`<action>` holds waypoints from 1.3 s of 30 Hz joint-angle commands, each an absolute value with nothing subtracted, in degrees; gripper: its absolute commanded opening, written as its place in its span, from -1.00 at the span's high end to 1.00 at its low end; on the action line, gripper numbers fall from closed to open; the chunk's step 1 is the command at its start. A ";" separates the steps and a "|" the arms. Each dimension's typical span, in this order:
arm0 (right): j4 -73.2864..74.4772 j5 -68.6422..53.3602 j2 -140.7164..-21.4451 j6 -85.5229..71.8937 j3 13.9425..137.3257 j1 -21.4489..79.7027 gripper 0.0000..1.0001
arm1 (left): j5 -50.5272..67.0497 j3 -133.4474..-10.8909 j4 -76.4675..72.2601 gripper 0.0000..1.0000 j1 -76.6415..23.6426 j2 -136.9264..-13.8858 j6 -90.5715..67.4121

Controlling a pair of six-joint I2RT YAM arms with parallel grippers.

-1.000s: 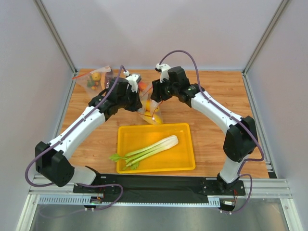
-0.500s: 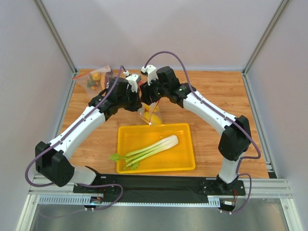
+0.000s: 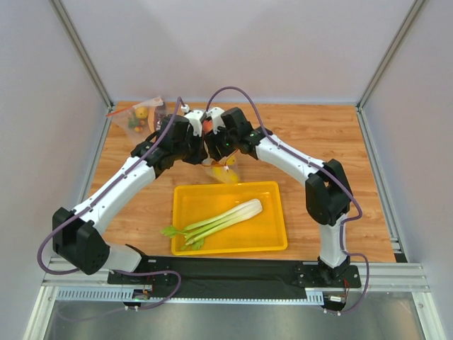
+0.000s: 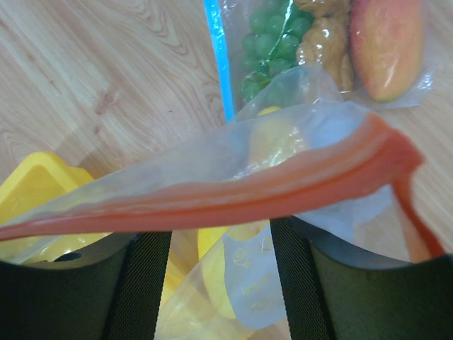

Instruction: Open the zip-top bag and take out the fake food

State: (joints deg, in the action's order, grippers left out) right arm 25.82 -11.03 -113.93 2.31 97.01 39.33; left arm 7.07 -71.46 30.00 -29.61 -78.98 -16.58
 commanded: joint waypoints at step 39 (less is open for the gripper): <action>12.65 1.59 -122.69 16.52 91.84 35.16 -0.61 | 5.53 -68.03 23.55 1.00 -29.88 -75.76 -15.73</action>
